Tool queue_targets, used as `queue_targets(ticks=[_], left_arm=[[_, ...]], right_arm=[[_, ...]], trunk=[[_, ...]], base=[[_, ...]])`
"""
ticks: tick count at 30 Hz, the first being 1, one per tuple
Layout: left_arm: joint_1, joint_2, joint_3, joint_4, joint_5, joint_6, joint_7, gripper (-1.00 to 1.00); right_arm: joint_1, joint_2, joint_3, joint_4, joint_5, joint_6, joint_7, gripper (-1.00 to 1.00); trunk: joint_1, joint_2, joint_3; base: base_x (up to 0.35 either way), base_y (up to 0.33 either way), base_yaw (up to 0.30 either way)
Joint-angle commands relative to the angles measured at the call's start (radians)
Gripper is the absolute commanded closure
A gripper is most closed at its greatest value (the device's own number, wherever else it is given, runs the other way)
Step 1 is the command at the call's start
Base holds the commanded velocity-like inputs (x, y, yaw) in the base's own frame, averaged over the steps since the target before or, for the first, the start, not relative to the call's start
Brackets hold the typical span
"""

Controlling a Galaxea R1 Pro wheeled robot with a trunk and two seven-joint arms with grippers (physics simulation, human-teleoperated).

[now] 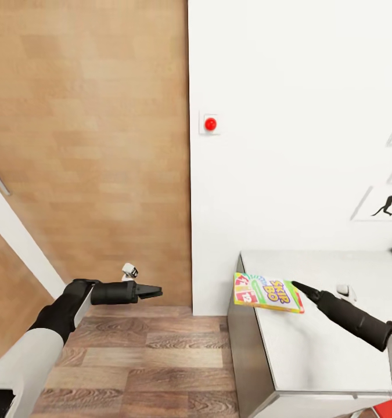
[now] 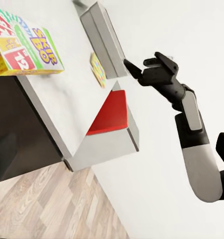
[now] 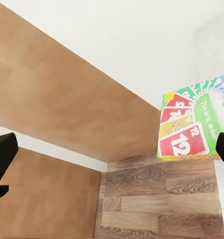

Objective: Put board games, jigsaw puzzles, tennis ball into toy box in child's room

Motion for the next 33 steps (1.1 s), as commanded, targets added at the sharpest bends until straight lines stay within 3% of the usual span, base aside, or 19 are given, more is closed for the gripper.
queue_targets(ticks=[1,2,7,19,24,28,31,32,33], left_arm=[[-0.001,0.001,-0.005,0.0,0.007,0.011,-0.001,-1.0],[-0.001,0.001,-0.005,0.0,0.007,0.011,-0.001,-1.0],[-0.001,0.001,-0.004,0.0,0.007,0.011,-0.001,-1.0],[-0.001,-0.004,-0.002,0.0,0.008,0.01,0.032,-1.0],[-0.003,-0.013,0.013,0.003,0.014,0.015,0.119,-1.0],[-0.005,-0.04,0.039,0.013,0.016,0.02,0.224,-1.0],[-0.009,-0.083,0.069,0.043,0.017,0.021,0.347,-1.0],[-0.011,-0.108,0.086,0.068,0.018,0.019,0.425,-1.0],[-0.012,-0.121,0.094,0.081,0.019,0.017,0.466,-1.0]], right_arm=[[0.002,0.0,-0.008,-0.003,0.006,0.004,0.034,-1.0],[0.005,0.001,-0.017,-0.008,0.005,0.004,0.078,-1.0],[0.014,0.001,-0.033,-0.013,0.006,0.004,0.154,-1.0],[0.028,0.001,-0.067,-0.012,0.008,0.004,0.176,-1.0],[0.028,0.0,-0.069,-0.012,0.006,0.004,0.177,-1.0],[0.028,0.0,-0.071,-0.012,0.007,0.004,0.178,-1.0],[0.028,-0.006,-0.077,-0.012,0.006,0.004,0.178,-1.0],[0.028,-0.011,-0.082,-0.012,0.005,0.004,0.178,-1.0],[0.028,-0.014,-0.084,-0.012,0.005,0.004,0.178,-1.0]], trunk=[[0.001,-0.002,0.0],[0.001,-0.002,0.001],[0.001,-0.002,0.008],[0.001,-0.002,0.015],[0.001,-0.002,0.016],[0.001,-0.002,0.016],[0.001,-0.002,0.016],[0.001,-0.002,0.016],[0.001,-0.002,0.016]], base=[[0.0,0.0,0.0],[0.0,0.0,0.0],[0.0,0.0,0.0],[0.0,0.0,0.0],[0.0,0.0,0.0],[0.0,0.0,0.0],[0.0,0.0,0.0],[0.0,0.0,0.0],[0.0,0.0,0.0]])
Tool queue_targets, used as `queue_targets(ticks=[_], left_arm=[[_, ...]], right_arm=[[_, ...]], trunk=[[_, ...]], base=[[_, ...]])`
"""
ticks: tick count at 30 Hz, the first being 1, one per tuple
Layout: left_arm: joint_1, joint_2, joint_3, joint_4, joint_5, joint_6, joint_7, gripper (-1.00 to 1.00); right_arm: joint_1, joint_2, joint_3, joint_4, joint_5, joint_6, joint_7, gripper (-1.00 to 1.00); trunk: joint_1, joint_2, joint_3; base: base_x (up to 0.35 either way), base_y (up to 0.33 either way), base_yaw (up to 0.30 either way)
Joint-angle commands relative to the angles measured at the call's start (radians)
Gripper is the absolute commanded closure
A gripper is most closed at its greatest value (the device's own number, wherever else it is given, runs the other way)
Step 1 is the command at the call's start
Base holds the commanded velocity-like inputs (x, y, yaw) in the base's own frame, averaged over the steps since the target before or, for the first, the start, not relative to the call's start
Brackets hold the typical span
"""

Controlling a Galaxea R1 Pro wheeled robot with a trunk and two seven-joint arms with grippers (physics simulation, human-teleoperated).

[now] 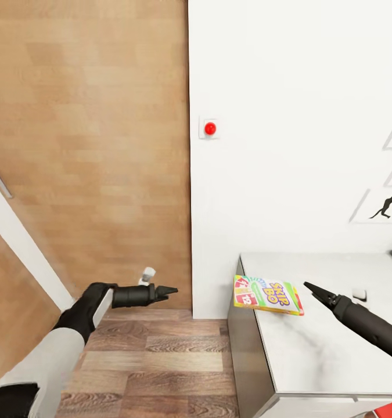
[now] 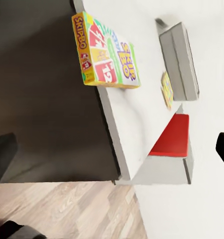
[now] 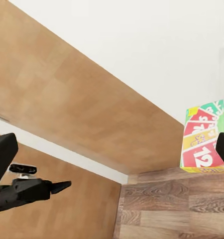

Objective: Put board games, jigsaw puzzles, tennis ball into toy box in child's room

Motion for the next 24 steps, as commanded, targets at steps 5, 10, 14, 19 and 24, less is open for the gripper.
queue_targets(ticks=[5,10,14,19,24], left_arm=[[-0.017,-0.061,0.079,0.056,0.009,0.0,0.231,-1.0],[-0.023,-0.075,0.15,0.066,0.01,-0.001,0.279,-1.0],[-0.023,-0.078,0.163,0.068,0.011,0.001,0.279,-1.0],[-0.024,-0.079,0.169,0.068,0.011,0.005,0.23,-1.0],[-0.024,-0.079,0.168,0.068,0.009,0.003,0.213,-1.0]], right_arm=[[-0.001,-0.008,-0.011,0.0,0.002,0.003,0.006,-1.0],[-0.001,-0.009,-0.015,0.0,0.003,0.003,0.006,-1.0],[-0.001,-0.01,-0.027,0.0,0.003,0.003,0.006,-1.0],[-0.001,-0.005,-0.042,0.0,0.002,0.003,0.01,-1.0],[-0.001,0.0,-0.043,0.0,0.002,0.003,0.012,-1.0]], trunk=[[0.001,-0.002,-0.002],[0.001,-0.002,-0.002],[0.001,-0.002,-0.002],[0.001,-0.002,-0.002],[0.001,-0.002,-0.002]], base=[[0.0,0.0,0.0],[0.0,0.0,0.0],[0.0,0.0,0.0],[0.0,0.0,0.0],[0.037,-0.138,0.0]])
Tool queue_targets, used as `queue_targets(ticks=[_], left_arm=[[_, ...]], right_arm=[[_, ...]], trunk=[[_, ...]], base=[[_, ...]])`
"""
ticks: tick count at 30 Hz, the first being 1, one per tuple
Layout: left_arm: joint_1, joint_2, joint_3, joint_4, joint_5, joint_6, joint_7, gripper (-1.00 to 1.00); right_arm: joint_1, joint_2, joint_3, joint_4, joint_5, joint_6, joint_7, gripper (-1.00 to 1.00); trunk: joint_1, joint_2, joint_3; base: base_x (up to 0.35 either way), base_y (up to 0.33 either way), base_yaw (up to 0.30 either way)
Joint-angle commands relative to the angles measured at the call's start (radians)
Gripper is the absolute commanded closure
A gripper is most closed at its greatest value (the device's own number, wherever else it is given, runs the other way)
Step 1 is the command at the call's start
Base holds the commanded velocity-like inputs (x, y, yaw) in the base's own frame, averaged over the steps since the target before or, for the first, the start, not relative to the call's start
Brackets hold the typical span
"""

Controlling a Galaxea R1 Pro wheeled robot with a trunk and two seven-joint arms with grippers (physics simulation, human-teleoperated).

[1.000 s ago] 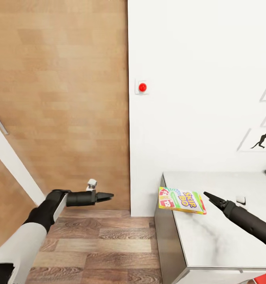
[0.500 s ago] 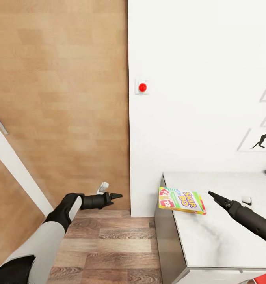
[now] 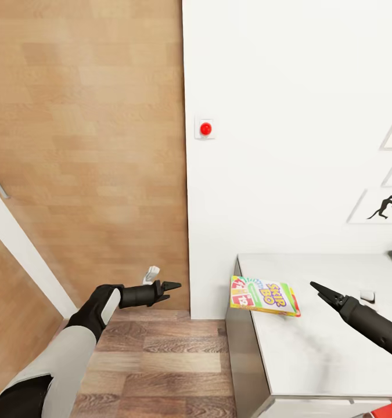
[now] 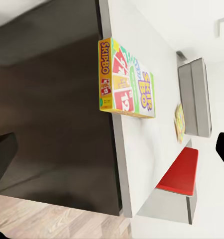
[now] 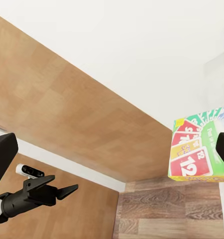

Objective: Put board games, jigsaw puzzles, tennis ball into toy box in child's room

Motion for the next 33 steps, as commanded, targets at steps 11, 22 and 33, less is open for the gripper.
queue_targets(ticks=[11,22,33], left_arm=[[-0.001,0.005,0.007,0.0,-0.003,0.003,-0.05,-1.0],[-0.001,0.008,0.004,-0.001,-0.004,0.006,-0.099,-1.0],[-0.001,0.009,0.004,-0.001,-0.004,0.008,-0.1,-1.0]], right_arm=[[-0.001,0.004,0.0,0.0,0.004,0.003,0.005,-1.0],[-0.001,0.004,0.0,0.0,0.004,0.003,0.006,-1.0],[-0.001,0.005,0.001,0.0,0.004,0.003,0.006,-1.0]], trunk=[[0.001,-0.002,-0.002],[0.001,-0.002,0.004],[0.001,-0.002,0.016]], base=[[0.005,-0.063,0.0],[0.0,-0.002,-0.111],[0.0,0.0,-0.222]])
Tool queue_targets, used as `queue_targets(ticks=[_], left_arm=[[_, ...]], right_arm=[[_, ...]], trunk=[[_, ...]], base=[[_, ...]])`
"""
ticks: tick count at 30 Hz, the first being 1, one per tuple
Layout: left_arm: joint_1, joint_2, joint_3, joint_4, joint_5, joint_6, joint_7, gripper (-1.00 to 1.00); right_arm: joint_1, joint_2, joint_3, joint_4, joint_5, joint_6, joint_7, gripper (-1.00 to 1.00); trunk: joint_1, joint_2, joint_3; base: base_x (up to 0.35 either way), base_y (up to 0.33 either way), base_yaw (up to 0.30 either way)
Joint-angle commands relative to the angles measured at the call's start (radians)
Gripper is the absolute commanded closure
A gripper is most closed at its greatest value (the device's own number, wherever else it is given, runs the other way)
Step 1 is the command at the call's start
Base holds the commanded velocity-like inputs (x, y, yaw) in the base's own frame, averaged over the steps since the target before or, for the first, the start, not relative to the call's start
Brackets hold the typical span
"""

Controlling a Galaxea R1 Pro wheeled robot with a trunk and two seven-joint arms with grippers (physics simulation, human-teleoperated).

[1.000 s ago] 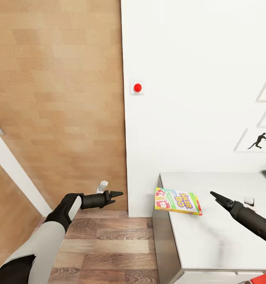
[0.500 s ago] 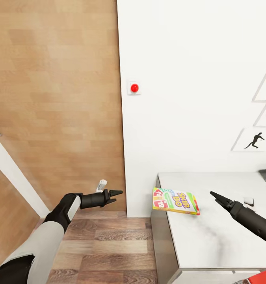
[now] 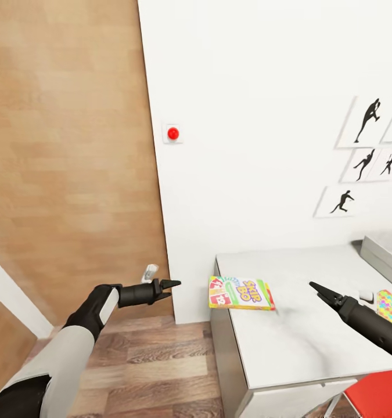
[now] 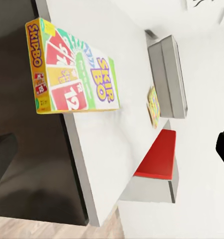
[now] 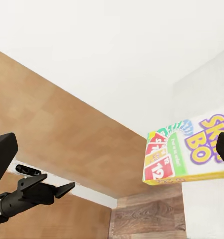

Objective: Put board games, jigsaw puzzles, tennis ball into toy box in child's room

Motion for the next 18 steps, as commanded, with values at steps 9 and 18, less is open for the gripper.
queue_targets(ticks=[9,18], left_arm=[[-0.001,0.0,0.003,0.0,0.0,0.005,-0.002,-1.0],[-0.001,0.0,0.003,-0.002,0.0,0.005,-0.003,-1.0]], right_arm=[[-0.001,0.0,-0.001,0.0,0.004,0.003,0.007,-1.0],[-0.001,0.001,0.001,0.0,0.004,0.003,0.006,-1.0]], trunk=[[0.001,-0.002,0.006],[0.001,-0.002,0.006]], base=[[0.066,0.042,-0.196],[0.072,0.037,-0.023]])
